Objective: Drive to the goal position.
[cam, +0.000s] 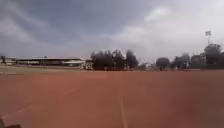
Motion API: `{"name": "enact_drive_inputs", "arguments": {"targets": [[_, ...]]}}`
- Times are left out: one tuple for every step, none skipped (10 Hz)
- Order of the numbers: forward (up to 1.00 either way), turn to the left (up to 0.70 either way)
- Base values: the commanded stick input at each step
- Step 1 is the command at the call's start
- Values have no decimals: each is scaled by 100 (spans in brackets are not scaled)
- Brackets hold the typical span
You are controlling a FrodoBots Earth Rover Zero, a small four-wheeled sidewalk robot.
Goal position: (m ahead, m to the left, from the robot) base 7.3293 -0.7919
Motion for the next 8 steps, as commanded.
{"name": "enact_drive_inputs", "arguments": {"targets": [[70,0],[70,0],[70,0],[70,0],[70,0],[70,0],[70,0],[70,0]]}}
